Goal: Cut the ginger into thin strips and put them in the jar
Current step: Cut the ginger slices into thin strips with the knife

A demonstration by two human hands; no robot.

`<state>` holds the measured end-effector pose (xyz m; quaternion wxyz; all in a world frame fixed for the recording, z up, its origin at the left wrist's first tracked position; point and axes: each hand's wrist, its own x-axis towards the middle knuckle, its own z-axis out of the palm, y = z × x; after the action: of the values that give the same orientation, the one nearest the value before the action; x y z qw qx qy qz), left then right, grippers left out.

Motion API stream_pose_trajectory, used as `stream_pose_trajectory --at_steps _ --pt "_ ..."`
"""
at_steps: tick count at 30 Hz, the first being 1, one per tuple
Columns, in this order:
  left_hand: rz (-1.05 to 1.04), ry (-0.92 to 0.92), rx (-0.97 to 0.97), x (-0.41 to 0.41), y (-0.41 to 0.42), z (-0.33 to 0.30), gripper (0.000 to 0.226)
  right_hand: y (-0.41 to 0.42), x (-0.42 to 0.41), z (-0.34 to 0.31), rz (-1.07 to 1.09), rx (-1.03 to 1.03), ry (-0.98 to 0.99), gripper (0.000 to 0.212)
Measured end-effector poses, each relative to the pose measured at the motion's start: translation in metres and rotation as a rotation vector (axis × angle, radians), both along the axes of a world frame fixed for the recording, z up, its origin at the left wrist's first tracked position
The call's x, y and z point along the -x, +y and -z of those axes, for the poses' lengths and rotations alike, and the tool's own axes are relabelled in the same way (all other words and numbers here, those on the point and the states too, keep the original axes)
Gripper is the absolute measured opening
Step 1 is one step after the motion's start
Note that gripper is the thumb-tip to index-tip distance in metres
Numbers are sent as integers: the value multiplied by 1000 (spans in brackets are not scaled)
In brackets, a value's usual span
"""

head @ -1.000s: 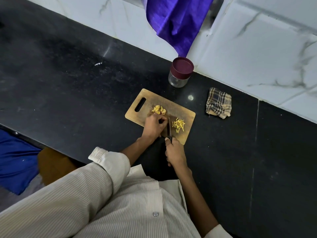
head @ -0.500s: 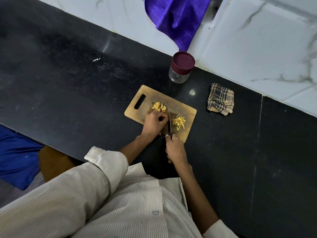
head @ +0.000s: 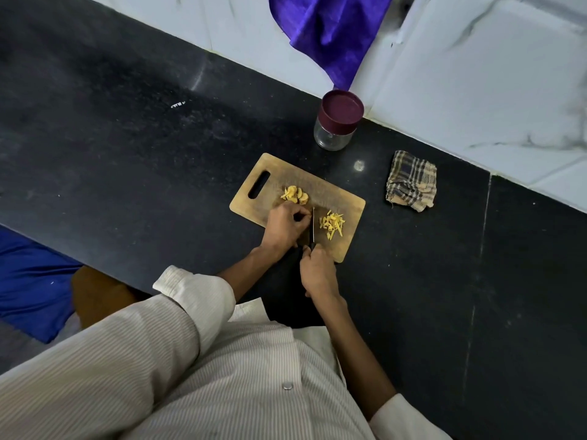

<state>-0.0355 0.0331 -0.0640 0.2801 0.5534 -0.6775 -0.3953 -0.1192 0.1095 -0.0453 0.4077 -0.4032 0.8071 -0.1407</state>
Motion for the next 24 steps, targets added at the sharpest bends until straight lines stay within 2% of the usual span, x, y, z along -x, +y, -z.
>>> stream_pose_trajectory --at_steps 5,17,24 --pt "-13 17 -39 2 2 0 12 13 3 1 -20 -73 -10 29" --pt "-32 -4 -10 2 3 -2 11 17 11 3 79 51 -36 24" --pt "-28 -18 2 2 4 -4 11 0 15 -1 -20 11 -36 26"
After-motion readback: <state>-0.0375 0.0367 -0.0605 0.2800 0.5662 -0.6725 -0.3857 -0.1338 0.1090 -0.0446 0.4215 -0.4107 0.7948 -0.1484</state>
